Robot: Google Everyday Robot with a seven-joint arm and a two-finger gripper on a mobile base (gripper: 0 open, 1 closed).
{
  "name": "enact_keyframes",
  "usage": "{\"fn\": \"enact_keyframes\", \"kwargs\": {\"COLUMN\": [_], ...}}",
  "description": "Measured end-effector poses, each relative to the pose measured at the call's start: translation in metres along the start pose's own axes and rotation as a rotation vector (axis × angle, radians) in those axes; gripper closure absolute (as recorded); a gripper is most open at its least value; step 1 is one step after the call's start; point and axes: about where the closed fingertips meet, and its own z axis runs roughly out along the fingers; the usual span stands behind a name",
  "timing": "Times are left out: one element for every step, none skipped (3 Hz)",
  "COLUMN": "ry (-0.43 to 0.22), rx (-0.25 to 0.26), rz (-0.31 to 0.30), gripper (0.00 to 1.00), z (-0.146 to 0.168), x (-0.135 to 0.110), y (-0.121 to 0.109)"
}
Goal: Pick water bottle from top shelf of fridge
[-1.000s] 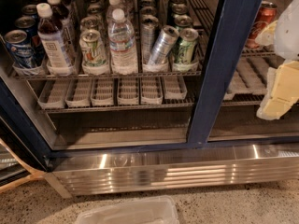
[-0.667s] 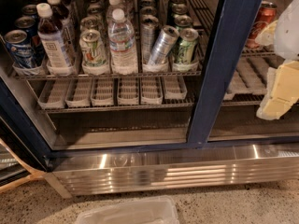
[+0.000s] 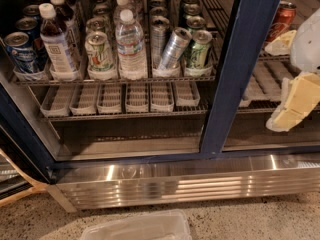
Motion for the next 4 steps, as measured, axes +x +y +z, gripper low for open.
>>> {"fn": "enact_keyframes", "kwargs": {"ry": [-0.158, -0.258, -0.313, -0.36], "rx": [-0.084, -0.159, -0.186, -0.155], "rz": [-0.016, -0.045, -0.077, -0.11], "gripper": [0.0, 0.0, 0.0, 0.0], "z": [0.023, 0.047, 0.073, 0.092], "x": [-0.021, -0.041, -0.06, -0.078], "y": [0.013, 0.034, 0.056, 0.072]}}
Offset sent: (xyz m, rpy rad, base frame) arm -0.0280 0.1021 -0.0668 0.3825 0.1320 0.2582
